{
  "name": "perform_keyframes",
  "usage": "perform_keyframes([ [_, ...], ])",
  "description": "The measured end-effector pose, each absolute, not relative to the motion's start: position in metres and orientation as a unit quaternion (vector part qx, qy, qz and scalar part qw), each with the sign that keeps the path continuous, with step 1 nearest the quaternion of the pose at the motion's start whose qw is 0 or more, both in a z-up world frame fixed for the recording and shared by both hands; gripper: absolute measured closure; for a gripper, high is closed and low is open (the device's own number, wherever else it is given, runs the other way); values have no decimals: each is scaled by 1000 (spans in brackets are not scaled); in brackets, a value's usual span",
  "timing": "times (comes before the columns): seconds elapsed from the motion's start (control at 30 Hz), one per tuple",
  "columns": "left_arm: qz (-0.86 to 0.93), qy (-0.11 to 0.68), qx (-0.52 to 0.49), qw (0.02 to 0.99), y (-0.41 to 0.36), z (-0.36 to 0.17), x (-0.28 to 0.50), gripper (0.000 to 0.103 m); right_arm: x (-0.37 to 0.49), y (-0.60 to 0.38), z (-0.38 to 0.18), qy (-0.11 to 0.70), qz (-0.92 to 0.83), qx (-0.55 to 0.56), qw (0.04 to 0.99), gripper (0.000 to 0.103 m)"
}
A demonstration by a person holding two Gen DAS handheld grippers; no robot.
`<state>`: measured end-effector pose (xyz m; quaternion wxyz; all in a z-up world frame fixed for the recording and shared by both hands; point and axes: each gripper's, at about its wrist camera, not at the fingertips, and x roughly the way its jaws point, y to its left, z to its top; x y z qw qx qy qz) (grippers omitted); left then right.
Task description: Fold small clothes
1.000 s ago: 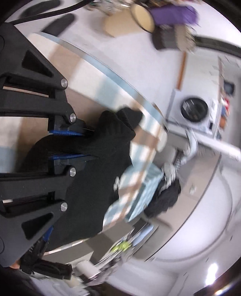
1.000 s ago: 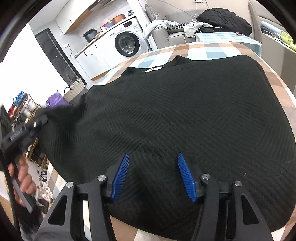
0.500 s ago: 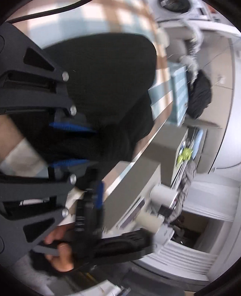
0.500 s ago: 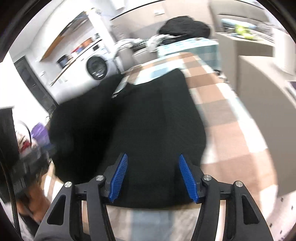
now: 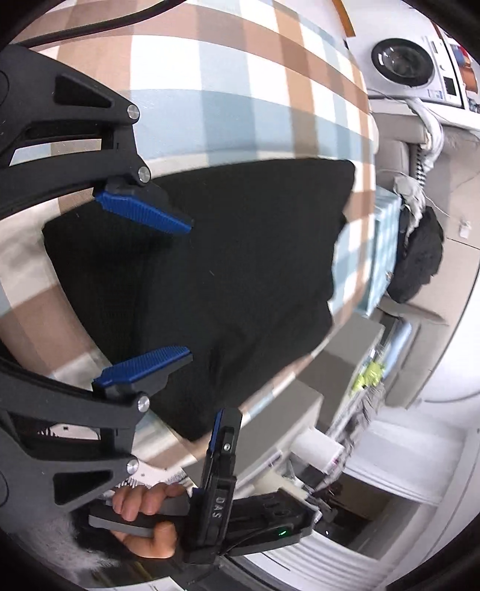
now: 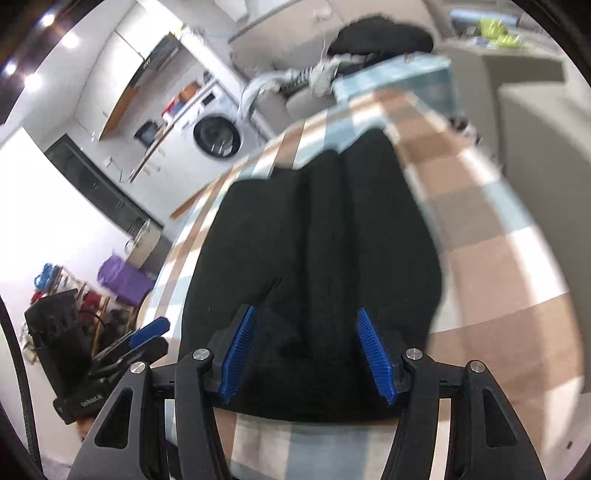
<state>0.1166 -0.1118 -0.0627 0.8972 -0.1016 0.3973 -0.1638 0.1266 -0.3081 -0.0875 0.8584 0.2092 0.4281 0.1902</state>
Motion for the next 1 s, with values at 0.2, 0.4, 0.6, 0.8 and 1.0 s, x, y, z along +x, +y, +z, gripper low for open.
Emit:
perform_keyframes([
  [0.2, -146, 420, -109, 889, -100, -87, 119, 42, 157, -292, -109, 442, 215, 220, 842, 44],
  [0.4, -136, 416, -119, 891, -95, -89, 123, 42, 195, -269, -113, 458, 249, 181, 834, 61],
  [0.6, -124, 411, -134, 893, -84, -83, 126, 42, 201, -255, -108, 454, 229, 114, 853, 93],
  [0.8, -121, 402, -142, 896, -79, -75, 130, 42, 175, -257, -65, 414, 192, 54, 888, 94],
  [1.0, -99, 439, -156, 879, -78, -97, 152, 42, 187, -271, -108, 482, 133, 49, 865, 92],
])
